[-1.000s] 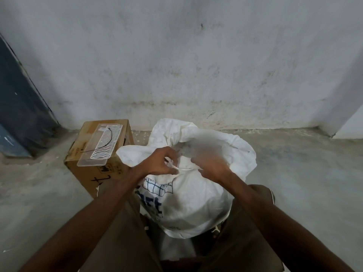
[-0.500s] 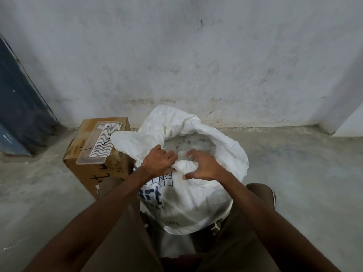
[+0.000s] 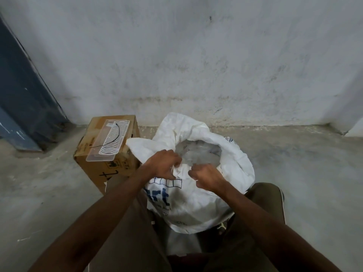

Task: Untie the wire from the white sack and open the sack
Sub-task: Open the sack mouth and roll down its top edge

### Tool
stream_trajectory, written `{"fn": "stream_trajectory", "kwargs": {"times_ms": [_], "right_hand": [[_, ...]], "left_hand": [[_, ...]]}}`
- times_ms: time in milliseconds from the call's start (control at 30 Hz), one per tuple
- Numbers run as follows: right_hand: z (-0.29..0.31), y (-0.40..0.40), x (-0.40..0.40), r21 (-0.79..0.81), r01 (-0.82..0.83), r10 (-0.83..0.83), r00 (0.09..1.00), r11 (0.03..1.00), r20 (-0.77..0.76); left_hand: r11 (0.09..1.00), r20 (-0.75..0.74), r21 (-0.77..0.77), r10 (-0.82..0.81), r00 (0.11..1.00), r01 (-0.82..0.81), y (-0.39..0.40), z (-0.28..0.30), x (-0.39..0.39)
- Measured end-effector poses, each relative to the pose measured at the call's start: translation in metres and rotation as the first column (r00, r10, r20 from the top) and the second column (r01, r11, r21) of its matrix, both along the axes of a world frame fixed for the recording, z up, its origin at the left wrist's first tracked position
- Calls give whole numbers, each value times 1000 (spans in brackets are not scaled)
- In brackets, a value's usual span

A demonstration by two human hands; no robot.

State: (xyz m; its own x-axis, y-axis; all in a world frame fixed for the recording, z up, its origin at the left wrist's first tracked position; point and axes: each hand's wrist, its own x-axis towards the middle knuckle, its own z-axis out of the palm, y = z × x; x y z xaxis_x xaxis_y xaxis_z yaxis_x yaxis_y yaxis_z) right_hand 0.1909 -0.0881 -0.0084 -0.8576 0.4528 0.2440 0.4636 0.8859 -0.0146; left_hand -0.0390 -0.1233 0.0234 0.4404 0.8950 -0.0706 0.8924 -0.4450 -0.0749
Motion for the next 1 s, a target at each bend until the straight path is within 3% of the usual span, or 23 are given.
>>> {"fn": "stream_trajectory", "kwargs": {"times_ms": [100, 167, 233, 300, 367, 467, 533, 567, 700, 800, 900, 1000], "right_hand": [[-13, -6, 7, 131, -30, 40, 996, 991, -76], [-13, -1, 5, -84, 53, -70, 975, 995, -213], [-12, 4, -2, -348, 168, -269, 926, 922, -266], [-8, 8, -11, -547, 247, -427, 874, 800, -231], [-4, 13, -18, -654, 268, -445, 888, 707, -118], [-4, 17, -25, -592, 294, -401, 915, 751, -55], [-10, 17, -30, -529, 322, -410, 911, 786, -55], [-13, 16, -33, -492, 328, -411, 909, 806, -68], [-23, 2, -38, -293, 262, -309, 942, 920, -129], [-32, -7, -40, -117, 195, -211, 968, 974, -136], [-29, -1, -45, -299, 258, -304, 945, 919, -120], [-19, 7, -60, -628, 217, -356, 929, 747, -102]], "left_hand": [[989, -140, 122, -71, 988, 89, -8, -15, 14], [950, -168, 250, -145, 975, 184, -11, -22, 13], [895, -186, 357, -215, 959, 269, -12, -32, 8], [844, -178, 433, -265, 948, 318, -10, -43, 5], [825, -152, 452, -305, 940, 341, -8, -49, 4], [919, 31, 310, -267, 963, 245, -7, -42, 0], [987, 235, 135, -112, 965, 82, -9, -37, -9], [996, 239, 83, -43, 970, 24, -11, -33, -14], [1000, -127, -22, 12, 992, -15, -5, -25, -34], [1000, -98, -11, 6, 995, -8, 3, -26, -37], [988, -102, 127, -73, 992, 85, 3, -33, -42], [912, -91, 364, -168, 982, 190, -2, -46, -46]]}}
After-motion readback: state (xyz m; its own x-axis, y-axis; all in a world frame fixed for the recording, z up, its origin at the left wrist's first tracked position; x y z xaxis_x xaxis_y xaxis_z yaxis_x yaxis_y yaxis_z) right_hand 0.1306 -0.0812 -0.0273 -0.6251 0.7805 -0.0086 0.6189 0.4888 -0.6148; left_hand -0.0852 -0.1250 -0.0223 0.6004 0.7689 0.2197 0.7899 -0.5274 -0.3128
